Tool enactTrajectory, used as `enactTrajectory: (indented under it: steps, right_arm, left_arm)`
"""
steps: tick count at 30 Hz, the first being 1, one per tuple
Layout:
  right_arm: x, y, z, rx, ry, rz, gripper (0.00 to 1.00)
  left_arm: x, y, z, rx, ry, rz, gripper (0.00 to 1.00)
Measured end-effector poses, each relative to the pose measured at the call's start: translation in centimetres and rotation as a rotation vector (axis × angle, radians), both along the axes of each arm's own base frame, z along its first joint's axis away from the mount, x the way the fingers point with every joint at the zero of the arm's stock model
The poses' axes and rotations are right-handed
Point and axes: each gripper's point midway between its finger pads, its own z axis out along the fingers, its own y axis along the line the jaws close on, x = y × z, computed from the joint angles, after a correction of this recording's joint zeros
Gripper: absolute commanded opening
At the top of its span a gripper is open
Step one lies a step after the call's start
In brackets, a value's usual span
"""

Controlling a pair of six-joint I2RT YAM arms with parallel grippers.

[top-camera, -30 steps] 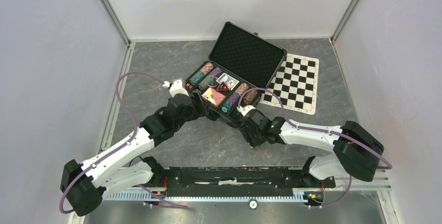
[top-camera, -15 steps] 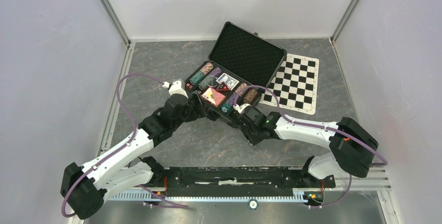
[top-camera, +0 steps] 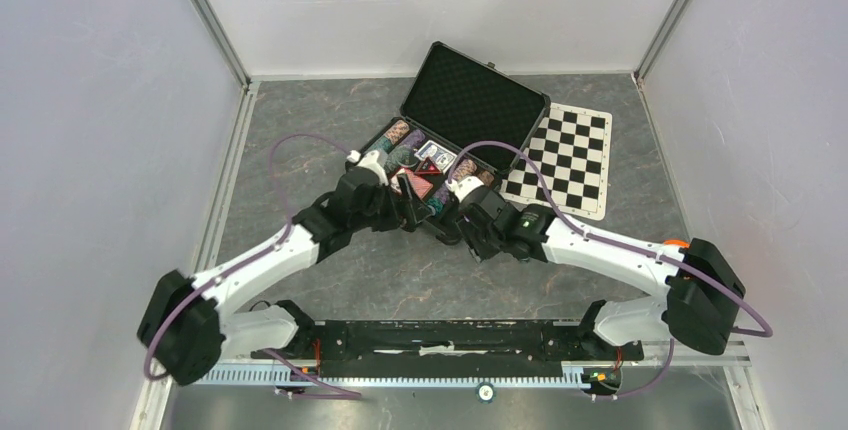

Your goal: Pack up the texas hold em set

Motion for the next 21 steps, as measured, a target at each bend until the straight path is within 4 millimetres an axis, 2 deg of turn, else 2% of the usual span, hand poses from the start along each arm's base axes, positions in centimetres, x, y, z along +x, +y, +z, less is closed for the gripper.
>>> enactTrajectory:
  steps: [4,8,13,21]
  right_arm:
    - [1.2,1.1,2.0,0.029,-0.049,0.017,0.42]
    - [2.2,2.0,3.6,0.057,-0.087,0.030,0.42]
    - [3.3,3.2,4.6,0.086,-0.112,0.042,0.42]
    - [5.0,4.3,6.0,0.147,-0.134,0.046,0.42]
  left_arm:
    - [0.6,-2.7,-1.0,-0.040,0.093,-0.078,0.87]
    - [0.9,-4.6,-0.8,-0.110,0.136,-0.121,0.86]
    - [1.4,-6.3,-0.5,-0.207,0.183,-0.154,0.82]
    - [2.2,-7.6,-0.2,-0.334,0.260,-0.159,0.75]
